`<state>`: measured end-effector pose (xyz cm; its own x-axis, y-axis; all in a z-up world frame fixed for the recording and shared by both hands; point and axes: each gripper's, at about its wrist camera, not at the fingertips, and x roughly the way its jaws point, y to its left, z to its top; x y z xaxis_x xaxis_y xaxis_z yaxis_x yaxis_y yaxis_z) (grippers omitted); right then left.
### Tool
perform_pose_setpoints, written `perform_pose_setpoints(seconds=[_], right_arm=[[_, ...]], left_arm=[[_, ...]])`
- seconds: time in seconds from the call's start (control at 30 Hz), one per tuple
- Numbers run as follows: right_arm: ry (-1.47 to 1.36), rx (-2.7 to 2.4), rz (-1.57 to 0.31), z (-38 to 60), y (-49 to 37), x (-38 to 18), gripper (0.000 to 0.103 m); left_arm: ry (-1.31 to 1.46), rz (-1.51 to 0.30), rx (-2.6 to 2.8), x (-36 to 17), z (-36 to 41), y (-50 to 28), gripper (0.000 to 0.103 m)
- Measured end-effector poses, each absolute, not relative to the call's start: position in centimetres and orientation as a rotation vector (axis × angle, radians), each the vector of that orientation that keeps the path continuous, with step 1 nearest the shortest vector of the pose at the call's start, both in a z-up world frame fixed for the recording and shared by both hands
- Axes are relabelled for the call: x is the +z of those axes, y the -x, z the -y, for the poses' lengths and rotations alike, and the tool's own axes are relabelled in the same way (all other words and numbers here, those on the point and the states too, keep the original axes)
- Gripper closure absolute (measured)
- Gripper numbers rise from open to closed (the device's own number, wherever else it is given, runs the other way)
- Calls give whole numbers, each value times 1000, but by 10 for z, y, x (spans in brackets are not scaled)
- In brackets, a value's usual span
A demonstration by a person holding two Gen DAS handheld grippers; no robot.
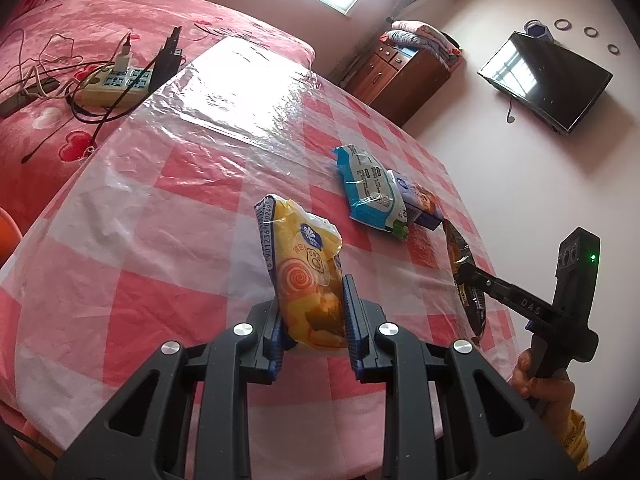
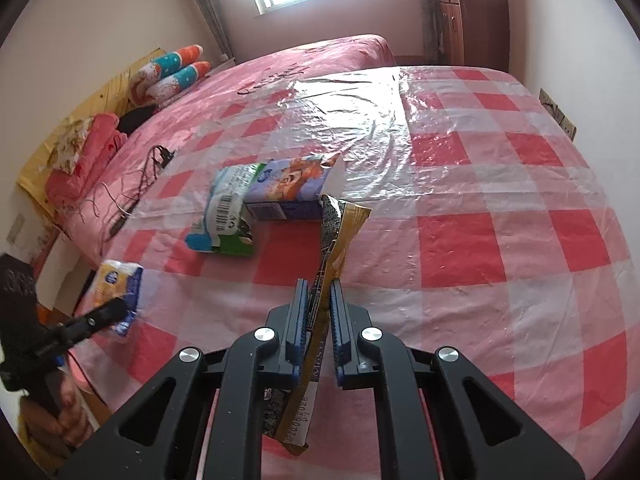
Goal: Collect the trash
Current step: 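Lift the Vinda pack with the left tool while the right tool grasps the gold wrapper, then carry both items over the orange bin and open both tools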
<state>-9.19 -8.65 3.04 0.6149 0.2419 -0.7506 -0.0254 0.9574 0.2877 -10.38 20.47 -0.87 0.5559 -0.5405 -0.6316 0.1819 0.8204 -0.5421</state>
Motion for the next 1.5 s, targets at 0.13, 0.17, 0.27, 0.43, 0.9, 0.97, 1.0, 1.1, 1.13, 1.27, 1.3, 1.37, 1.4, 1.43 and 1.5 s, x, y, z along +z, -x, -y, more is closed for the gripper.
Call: perform_pose_setpoints(seconds=[0.13,0.17,0.27,0.43,0.9,0.97,1.0,1.1,1.13,1.27,1.3,1.37,1.4,1.43,1.5], right_arm=[[-303,193,-892,82,94,41,91],[-315,206,-890,80,95,43,91],[-359,253,-880,74,99,51,91],[-399,309,-865,64,101,63,93],[-377,672,-976,-65,73,74,93],[-344,745,-990,-99,69,76,93],[-334,771,-994,-111,67,78,93],[-285,849,-993,-156,62,81,93],[-277,867,-995,-167,60,81,93],[-244,937,-1006,-222,53,78,93],[-244,948,-1012,-230,53,76,93],[-226,966,-1021,-249,53,69,92],[-209,969,-1026,-259,52,64,90],[-207,973,-1039,-269,51,58,90],[-222,974,-1068,-276,44,45,84]], left_arm=[[460,-871,-447,-6,-212,107,76],[463,-868,-447,-5,-214,108,76],[475,-857,-444,-4,-221,111,76],[491,-841,-435,-2,-231,117,76],[541,-782,-312,9,-289,146,76],[550,-773,-275,10,-303,152,76],[556,-768,-248,10,-312,156,76],[580,-758,-152,6,-344,169,76],[587,-757,-126,4,-352,172,76],[623,-760,-8,-8,-390,186,76],[632,-761,19,-11,-398,189,76],[653,-770,63,-19,-413,194,76],[664,-779,78,-23,-419,195,75],[670,-788,94,-28,-424,197,75],[670,-803,129,-36,-429,198,67]])
